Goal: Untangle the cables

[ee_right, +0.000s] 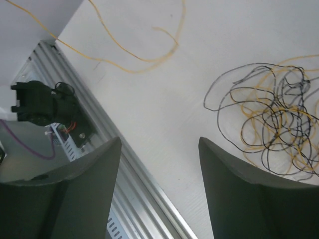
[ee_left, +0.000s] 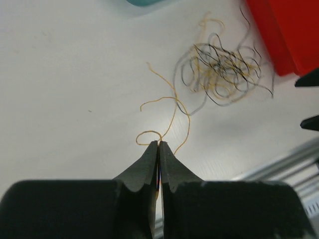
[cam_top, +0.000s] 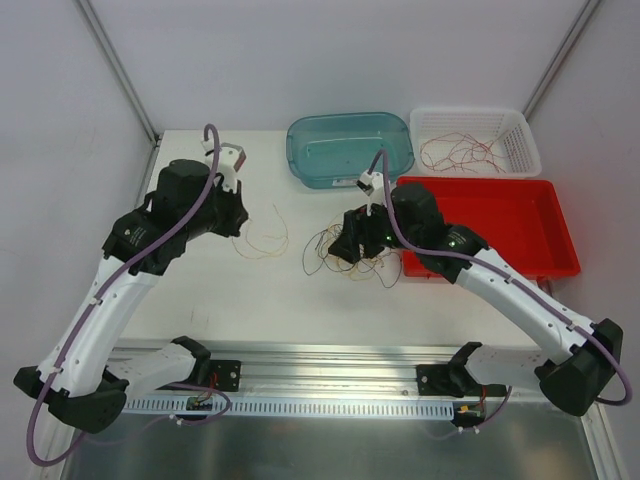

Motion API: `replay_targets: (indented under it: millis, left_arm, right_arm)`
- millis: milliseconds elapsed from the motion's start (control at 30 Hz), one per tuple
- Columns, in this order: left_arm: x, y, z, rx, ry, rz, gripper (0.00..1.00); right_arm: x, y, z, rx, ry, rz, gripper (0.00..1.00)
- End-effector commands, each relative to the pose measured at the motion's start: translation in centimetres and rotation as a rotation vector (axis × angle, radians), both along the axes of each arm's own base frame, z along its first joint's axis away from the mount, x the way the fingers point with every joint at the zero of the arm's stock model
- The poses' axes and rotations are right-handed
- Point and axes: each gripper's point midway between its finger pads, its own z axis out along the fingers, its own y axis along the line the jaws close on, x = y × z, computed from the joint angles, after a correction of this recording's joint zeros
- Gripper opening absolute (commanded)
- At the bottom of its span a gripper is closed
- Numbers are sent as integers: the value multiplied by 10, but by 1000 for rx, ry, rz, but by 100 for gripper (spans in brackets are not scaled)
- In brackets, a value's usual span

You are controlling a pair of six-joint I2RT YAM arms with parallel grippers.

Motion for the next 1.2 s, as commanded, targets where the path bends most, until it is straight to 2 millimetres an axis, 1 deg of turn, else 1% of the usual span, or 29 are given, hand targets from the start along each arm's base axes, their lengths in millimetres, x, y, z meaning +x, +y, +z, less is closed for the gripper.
replay_targets:
  millis: [0, 33, 100, 133, 167, 200, 233, 267, 300, 333, 400, 467, 500, 533, 567, 733, 800, 900, 933, 1000, 1033, 1100, 1133, 1167]
  left_arm:
    - [-21, -50, -10, -123, 61, -263, 1]
    - [-28, -58, -11, -148, 73, -323, 1]
    - [-35, -68, -15, -177, 81, -386, 1]
    - [-43, -76, -15, -207, 94, -445, 1]
    - [-46, -79, -14, -220, 91, -467, 1]
    - [-50, -84, -14, -233, 91, -500, 1]
    - [-52, -87, -13, -242, 87, -522, 1]
    - [-56, -90, -11, -259, 93, -552, 1]
    - [-58, -92, -11, -264, 93, -565, 1]
    - [-59, -95, -9, -272, 86, -581, 1]
    - [-62, -100, -5, -289, 89, -613, 1]
    - [-65, -104, -2, -302, 85, -639, 1]
    - [-66, -106, 0, -311, 88, -652, 1]
    - [-67, -108, 3, -318, 79, -662, 1]
    - [-68, -109, 4, -320, 78, -669, 1]
    - [-73, -114, 11, -346, 70, -709, 0]
    - [-76, -116, 13, -354, 64, -722, 0]
    - [-75, -114, 14, -352, 52, -711, 0]
    - [-74, -113, 13, -347, 48, -699, 1]
    - [-72, -110, 12, -343, 41, -678, 2]
    - [-70, -109, 11, -342, 41, -665, 5]
    - [-60, -105, 6, -321, 34, -598, 8]
    - [-56, -103, 5, -320, 35, -563, 14]
    - [-50, -99, 4, -311, 27, -525, 18]
  right_arm:
    - [-11, 20, 42, 139, -108, 117, 67]
    - [-14, 23, 47, 162, -111, 140, 68]
    - [-15, 30, 59, 204, -128, 165, 69]
    - [-18, 34, 62, 221, -133, 191, 69]
    - [-20, 37, 66, 235, -137, 207, 70]
    - [-19, 42, 74, 264, -160, 220, 71]
    - [-24, 46, 79, 284, -163, 252, 71]
    - [-25, 50, 80, 293, -164, 269, 72]
    - [-26, 55, 89, 314, -183, 288, 73]
    - [-31, 59, 91, 325, -182, 322, 73]
    - [-35, 67, 92, 334, -177, 361, 73]
    - [-43, 73, 95, 341, -186, 414, 74]
    - [-42, 77, 91, 334, -177, 429, 74]
    - [-48, 81, 91, 336, -177, 452, 74]
    - [-48, 84, 94, 346, -198, 467, 74]
    - [-52, 93, 85, 332, -198, 507, 74]
    - [-52, 95, 80, 320, -196, 515, 71]
    - [-56, 96, 74, 315, -171, 544, 58]
    - [-58, 95, 73, 316, -163, 553, 46]
    - [-60, 94, 74, 316, -163, 554, 29]
    - [-60, 91, 70, 298, -160, 545, 15]
    - [-62, 83, 70, 276, -164, 530, 6]
    - [-59, 80, 70, 259, -181, 511, 1]
    - [-61, 73, 69, 240, -179, 499, 1]
